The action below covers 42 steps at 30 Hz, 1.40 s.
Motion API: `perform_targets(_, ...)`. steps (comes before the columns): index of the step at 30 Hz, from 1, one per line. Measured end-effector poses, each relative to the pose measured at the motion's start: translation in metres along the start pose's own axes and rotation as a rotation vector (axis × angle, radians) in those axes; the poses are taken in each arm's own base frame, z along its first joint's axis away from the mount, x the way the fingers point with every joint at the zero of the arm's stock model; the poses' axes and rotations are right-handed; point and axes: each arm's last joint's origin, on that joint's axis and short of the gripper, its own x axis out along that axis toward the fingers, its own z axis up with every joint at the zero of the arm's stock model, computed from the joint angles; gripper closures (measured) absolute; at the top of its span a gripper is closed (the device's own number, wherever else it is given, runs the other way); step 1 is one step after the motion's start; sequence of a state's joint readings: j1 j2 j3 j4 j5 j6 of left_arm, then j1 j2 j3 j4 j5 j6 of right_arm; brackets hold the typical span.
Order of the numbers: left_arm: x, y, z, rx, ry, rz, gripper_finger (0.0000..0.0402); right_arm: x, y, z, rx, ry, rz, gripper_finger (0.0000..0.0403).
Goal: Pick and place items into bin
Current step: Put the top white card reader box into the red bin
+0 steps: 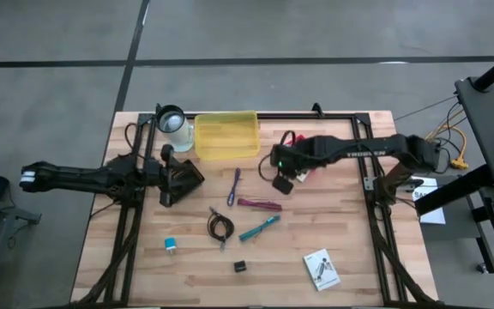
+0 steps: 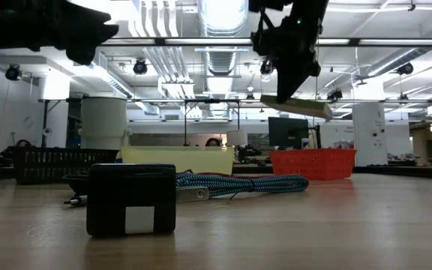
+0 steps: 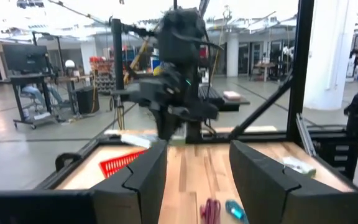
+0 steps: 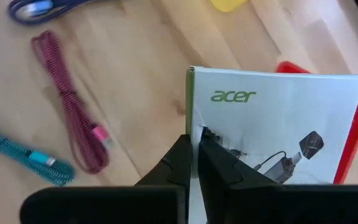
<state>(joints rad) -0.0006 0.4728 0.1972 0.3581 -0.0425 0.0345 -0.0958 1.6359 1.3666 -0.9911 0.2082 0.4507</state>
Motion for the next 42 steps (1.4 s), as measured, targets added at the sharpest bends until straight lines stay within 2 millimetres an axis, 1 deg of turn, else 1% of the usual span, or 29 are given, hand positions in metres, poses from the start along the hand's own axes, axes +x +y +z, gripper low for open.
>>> perform_targets(5, -0.001, 0.0, -0.009, 0.006, 0.026, -0.001, 0.0242, 0.007, -0.033, 0.013, 0.1, 0.006, -0.039, 0.0394)
perform_targets(9, 0.0, 0.0, -0.011, 0.01, 0.037, -0.001, 0.0242, 0.011, -0.058, 0.02, 0.157, 0.011, -0.066, 0.0394)
perform_targets(14, 0.002, 0.0, -0.011, 0.052, 0.032, -0.002, 0.0242, 0.014, -0.079, 0.025, 0.202, 0.016, -0.088, 0.0394)
perform_targets(17, 0.003, 0.0, -0.012, 0.053, 0.034, -0.002, 0.0242, 0.015, -0.084, 0.026, 0.213, 0.019, -0.088, 0.0394)
perform_targets(21, 0.003, -0.001, -0.012, 0.053, 0.035, -0.002, 0.0242, 0.019, -0.084, 0.023, 0.213, 0.03, -0.071, 0.0394)
perform_targets(25, 0.003, -0.001, -0.012, 0.054, 0.033, -0.002, 0.0242, 0.027, -0.084, 0.019, 0.21, 0.041, -0.072, 0.0394)
perform_targets(35, 0.004, -0.001, -0.012, 0.054, 0.038, -0.003, 0.0242, 0.046, -0.096, 0.012, 0.247, 0.034, -0.086, 0.0394)
perform_targets(42, 0.006, -0.001, -0.013, 0.054, 0.039, -0.003, 0.0242, 0.056, -0.097, 0.004, 0.264, 0.059, -0.094, 0.0394)
